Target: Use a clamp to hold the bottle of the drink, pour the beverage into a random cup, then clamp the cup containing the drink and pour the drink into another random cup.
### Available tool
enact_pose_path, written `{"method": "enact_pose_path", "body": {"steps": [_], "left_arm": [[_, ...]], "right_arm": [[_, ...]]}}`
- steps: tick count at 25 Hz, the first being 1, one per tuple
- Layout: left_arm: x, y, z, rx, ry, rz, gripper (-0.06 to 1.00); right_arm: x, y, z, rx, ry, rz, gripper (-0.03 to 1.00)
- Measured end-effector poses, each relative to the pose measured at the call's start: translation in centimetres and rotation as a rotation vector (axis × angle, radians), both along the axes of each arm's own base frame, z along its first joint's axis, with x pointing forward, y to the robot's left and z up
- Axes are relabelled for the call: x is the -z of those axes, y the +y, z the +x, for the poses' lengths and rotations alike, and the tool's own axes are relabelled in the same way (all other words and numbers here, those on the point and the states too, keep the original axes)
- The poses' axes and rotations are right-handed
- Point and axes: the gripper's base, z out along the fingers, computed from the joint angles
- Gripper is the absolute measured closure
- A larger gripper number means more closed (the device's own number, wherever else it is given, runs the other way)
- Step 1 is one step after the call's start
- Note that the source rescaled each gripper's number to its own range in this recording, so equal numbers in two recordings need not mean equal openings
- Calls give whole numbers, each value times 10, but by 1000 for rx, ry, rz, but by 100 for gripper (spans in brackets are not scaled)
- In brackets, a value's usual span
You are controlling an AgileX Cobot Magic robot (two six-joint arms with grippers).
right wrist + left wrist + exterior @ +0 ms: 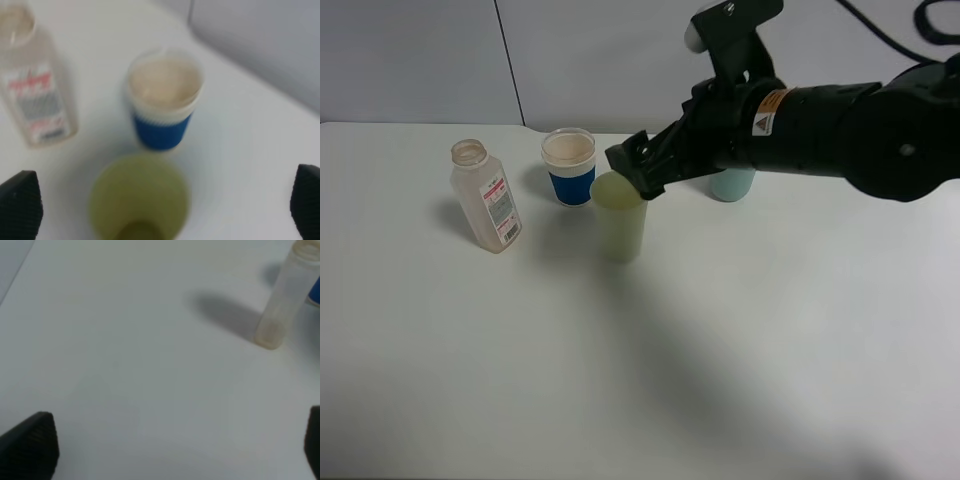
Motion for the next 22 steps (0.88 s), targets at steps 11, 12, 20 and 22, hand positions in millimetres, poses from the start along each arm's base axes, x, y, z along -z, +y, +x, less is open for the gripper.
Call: {"method": "enact_pose_path", "body": {"steps": [11, 12, 20, 22], "left_arm": [[0, 0, 0, 0, 0, 0, -6], [0, 0, 0, 0, 0, 0, -6], [0, 0, 0, 0, 0, 0, -6], [0, 0, 0, 0, 0, 0, -6]], "right_arm": [[-31, -93, 24, 268, -21, -76, -2], [-35, -105, 23, 303, -13, -85, -2], [-83, -176, -15, 548, -67, -82, -2], [-96, -188, -30, 607, -87, -63, -2]]}}
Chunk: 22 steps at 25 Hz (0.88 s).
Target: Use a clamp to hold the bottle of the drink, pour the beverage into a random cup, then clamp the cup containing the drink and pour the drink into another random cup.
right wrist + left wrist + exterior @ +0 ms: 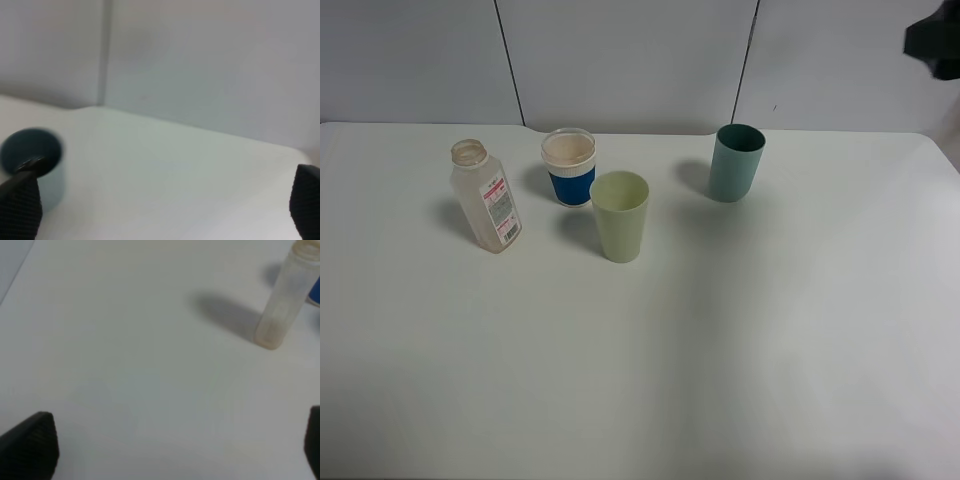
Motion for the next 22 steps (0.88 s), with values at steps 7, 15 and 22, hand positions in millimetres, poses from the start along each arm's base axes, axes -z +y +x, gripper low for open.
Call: {"method": "enact_pose_path", "body": {"steps": [7, 15, 22], "left_arm": [[0, 0, 0, 0, 0, 0, -6], [0, 0, 0, 0, 0, 0, -6], [0, 0, 0, 0, 0, 0, -6]], "right_arm": [[-28, -20, -70, 131, -28, 39, -2], [-35, -16, -152, 144, -36, 98, -2], [-22, -11, -222, 127, -61, 140, -3]]}}
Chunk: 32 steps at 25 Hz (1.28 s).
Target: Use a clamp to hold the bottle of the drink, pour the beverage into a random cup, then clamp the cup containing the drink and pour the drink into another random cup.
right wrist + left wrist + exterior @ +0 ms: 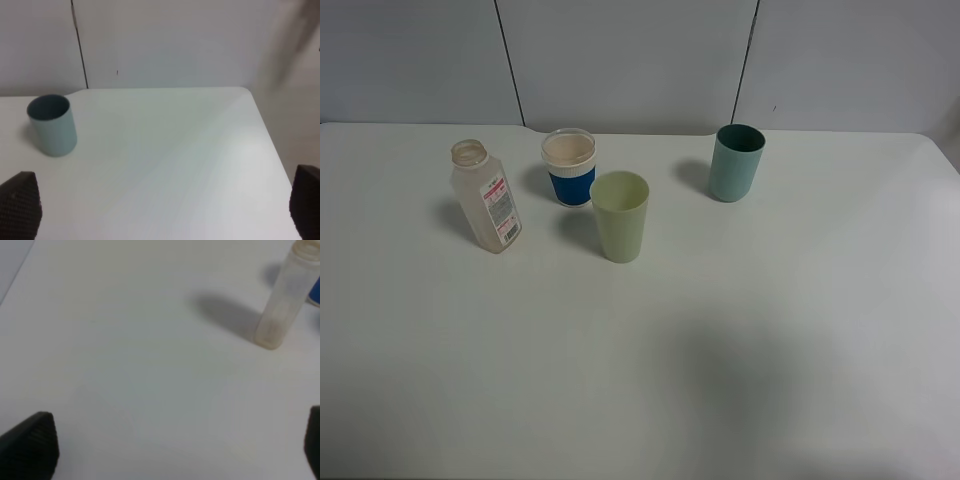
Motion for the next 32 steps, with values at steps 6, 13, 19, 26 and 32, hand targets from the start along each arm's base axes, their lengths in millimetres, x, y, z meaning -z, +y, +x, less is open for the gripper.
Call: {"method": "enact_pose_path", "body": {"steps": [6, 13, 19, 26, 32], "left_arm": [[0, 0, 0, 0, 0, 0, -6], [0, 0, 0, 0, 0, 0, -6], [0, 0, 0, 0, 0, 0, -6], [0, 0, 0, 0, 0, 0, -6], [0, 0, 0, 0, 0, 0, -6]], "right_arm": [[15, 2, -39, -9, -28, 9, -3], [29, 7, -44, -45, 53, 41, -3], [57, 6, -22, -59, 134, 21, -3], [85, 4, -1, -52, 184, 7, -3], [85, 4, -1, -41, 181, 13, -3]]}}
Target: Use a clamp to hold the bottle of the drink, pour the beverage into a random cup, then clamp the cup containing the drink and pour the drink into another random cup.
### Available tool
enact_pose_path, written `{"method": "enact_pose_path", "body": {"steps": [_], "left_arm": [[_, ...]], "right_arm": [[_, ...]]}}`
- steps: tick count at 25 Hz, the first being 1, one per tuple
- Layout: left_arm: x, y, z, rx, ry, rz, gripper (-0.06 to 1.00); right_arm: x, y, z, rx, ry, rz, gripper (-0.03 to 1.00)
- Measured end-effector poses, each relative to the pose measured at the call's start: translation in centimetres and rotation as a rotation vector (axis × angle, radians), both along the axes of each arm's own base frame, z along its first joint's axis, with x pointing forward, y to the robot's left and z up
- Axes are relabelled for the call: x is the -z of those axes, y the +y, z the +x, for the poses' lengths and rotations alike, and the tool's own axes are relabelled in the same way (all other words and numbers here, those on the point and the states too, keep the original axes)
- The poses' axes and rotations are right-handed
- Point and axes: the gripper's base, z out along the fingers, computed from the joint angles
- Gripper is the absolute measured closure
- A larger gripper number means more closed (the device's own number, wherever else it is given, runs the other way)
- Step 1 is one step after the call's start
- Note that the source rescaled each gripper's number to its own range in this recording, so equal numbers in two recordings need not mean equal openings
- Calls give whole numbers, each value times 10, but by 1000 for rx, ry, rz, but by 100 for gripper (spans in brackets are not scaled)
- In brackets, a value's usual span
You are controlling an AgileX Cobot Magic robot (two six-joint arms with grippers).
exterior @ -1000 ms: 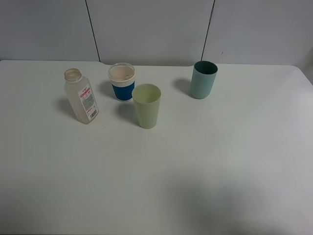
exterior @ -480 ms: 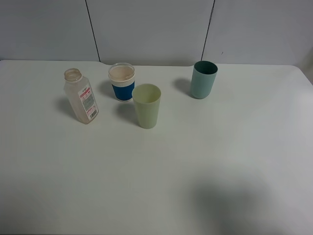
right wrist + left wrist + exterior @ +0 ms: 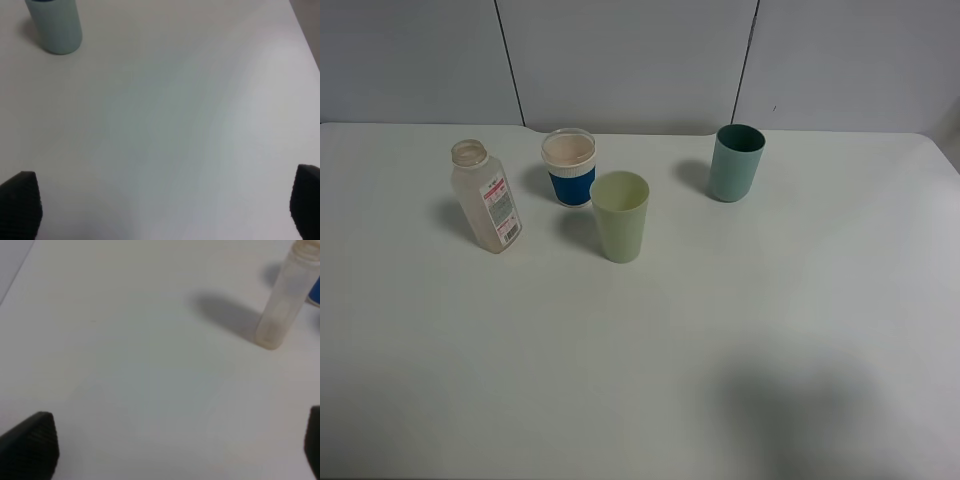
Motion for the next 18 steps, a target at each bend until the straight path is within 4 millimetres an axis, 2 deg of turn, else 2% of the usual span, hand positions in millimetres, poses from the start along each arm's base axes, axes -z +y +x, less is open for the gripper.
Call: {"method": "enact_pose_path", "body": {"steps": [18], "left_arm": [[0, 0, 0, 0, 0, 0, -6]], "right_arm": [[0, 0, 0, 2, 0, 4, -3]]}}
